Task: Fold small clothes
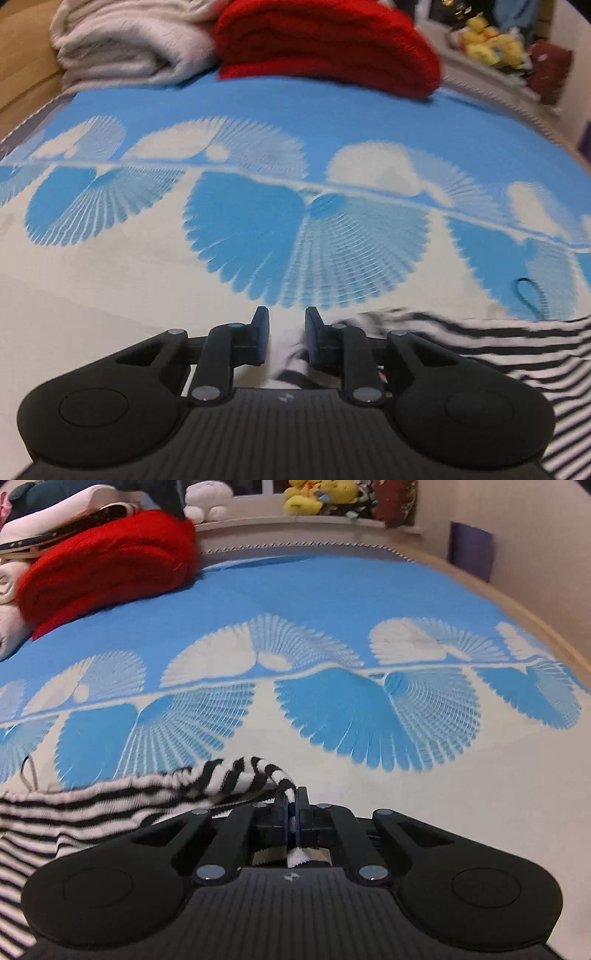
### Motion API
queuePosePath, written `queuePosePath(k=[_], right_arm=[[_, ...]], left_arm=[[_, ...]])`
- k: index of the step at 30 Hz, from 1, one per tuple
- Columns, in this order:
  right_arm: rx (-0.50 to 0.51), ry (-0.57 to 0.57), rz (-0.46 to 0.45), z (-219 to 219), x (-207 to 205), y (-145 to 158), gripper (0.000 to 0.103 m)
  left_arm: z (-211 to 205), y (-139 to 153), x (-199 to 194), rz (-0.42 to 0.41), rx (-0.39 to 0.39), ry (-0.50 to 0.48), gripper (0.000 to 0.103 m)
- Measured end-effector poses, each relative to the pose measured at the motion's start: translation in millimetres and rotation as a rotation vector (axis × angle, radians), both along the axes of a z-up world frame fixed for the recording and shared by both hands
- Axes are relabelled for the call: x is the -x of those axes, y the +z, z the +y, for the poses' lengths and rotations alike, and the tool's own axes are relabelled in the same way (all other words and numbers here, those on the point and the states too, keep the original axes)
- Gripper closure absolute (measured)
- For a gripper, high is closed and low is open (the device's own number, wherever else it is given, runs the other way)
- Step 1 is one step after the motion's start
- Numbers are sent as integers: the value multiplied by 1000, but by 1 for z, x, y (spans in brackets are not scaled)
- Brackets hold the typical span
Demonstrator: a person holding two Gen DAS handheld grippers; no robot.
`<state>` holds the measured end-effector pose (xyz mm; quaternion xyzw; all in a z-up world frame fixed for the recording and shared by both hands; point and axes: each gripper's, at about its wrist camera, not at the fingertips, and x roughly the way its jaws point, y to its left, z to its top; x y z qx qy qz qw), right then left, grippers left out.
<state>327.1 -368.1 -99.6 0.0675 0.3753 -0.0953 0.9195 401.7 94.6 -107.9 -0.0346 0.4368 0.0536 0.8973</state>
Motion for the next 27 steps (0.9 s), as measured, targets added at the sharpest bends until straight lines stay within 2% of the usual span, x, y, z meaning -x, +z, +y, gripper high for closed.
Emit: queuePosePath(k=[2, 4, 5, 6, 7, 9, 11, 13, 14, 15, 17, 19, 21, 22, 24, 25, 27], right_arm=[[-3, -4, 61, 1, -8, -11, 98], [-11, 14, 131, 2, -10, -19, 96], [8, 15, 121, 3, -8, -14, 93], [31, 13, 98, 4, -5, -6, 83], [45, 6, 65, 4, 1, 4, 76], [20, 8, -16, 1, 16, 24, 59], [-67, 63, -65, -1, 31, 34, 53], [-172, 157, -29, -1, 38, 27, 53], [-170, 187, 22, 1, 39, 18, 53], [-126, 197, 85, 4, 38, 6, 53], [-48, 177, 159, 4, 40, -7, 56], [-68, 160, 139, -1, 50, 4, 56], [-114, 191, 83, -3, 62, 24, 54], [-131, 219, 78, -3, 68, 31, 54], [-153, 266, 120, -1, 77, 34, 54], [-153, 286, 159, 1, 83, 32, 54], [-116, 302, 228, 2, 91, 26, 54]], left_arm=[[9, 0, -3, 51, 62, 15, 80], [16, 21, 4, -17, 97, 12, 80], [16, 35, 9, -61, 114, -15, 79], [15, 44, 14, -91, 138, -47, 78], [12, 53, 22, -114, 186, -109, 74], [3, 56, 30, -100, 242, -229, 68], [-12, 46, 32, -36, 198, -342, 66], [-20, 24, 29, 21, 83, -353, 66], [-19, 10, 24, 61, 46, -320, 65], [-14, 3, 20, 97, 49, -274, 65], [-8, 15, 23, 88, 100, -225, 67], [-14, 48, 40, -8, 111, -270, 66], [-20, 69, 56, -47, 163, -338, 62], [-21, 72, 63, -23, 213, -368, 58], [-25, 69, 72, 59, 279, -418, 56], [-29, 65, 78, 99, 283, -450, 56], [-37, 51, 92, 164, 233, -526, 56]])
